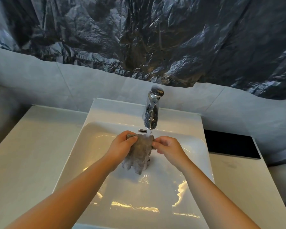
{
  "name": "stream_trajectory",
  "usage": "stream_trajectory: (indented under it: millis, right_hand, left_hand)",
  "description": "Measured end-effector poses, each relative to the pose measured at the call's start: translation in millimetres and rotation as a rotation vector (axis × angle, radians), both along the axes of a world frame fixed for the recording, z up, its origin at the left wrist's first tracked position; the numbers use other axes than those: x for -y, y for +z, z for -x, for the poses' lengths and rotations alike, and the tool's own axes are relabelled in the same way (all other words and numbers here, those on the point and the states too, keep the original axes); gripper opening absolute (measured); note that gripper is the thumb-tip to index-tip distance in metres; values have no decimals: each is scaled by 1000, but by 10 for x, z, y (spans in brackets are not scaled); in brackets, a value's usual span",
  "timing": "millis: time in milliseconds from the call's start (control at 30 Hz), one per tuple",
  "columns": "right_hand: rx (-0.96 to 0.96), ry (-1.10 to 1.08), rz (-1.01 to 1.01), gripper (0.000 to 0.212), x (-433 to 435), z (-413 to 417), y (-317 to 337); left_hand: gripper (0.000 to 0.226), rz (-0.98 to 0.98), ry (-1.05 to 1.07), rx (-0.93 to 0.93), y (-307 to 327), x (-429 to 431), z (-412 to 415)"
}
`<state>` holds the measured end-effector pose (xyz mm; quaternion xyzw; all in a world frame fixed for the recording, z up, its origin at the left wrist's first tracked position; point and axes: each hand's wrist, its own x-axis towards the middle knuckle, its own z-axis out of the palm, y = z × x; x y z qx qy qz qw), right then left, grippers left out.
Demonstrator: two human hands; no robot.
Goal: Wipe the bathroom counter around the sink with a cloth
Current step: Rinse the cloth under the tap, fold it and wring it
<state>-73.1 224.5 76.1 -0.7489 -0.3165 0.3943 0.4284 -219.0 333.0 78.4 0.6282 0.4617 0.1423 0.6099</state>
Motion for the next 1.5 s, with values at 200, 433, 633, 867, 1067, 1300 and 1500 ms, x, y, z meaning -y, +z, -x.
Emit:
stream_trajectory:
  millis: [200, 433, 633, 867, 1067, 1300, 1500]
  right_hand:
    - [84, -38, -17, 25, 87, -35, 95]
    - [-362, -162, -90, 24, 1, 55, 289]
    - [-389, -138, -160, 19, -66, 133, 326]
    - [-155, -118, -126, 14, -40, 72, 340]
    - [615, 257, 149, 12, 98, -138, 208]
    - [2, 8, 141, 31, 67, -110, 91]
    - [-260, -150, -30, 21, -186, 8, 186]
  left_hand:
    - [21, -156, 172, -88, -85, -66, 84]
    - [30, -324, 8, -51, -189, 130, 271]
    - [14, -72, -155, 167, -209, 429, 288]
    - [26, -203, -77, 61, -174, 270, 272]
    - [43, -108, 18, 52, -44, -24, 359]
    - [40, -260, -245, -194, 39, -158, 235]
    - [48, -328, -644, -326, 39, -168, 171]
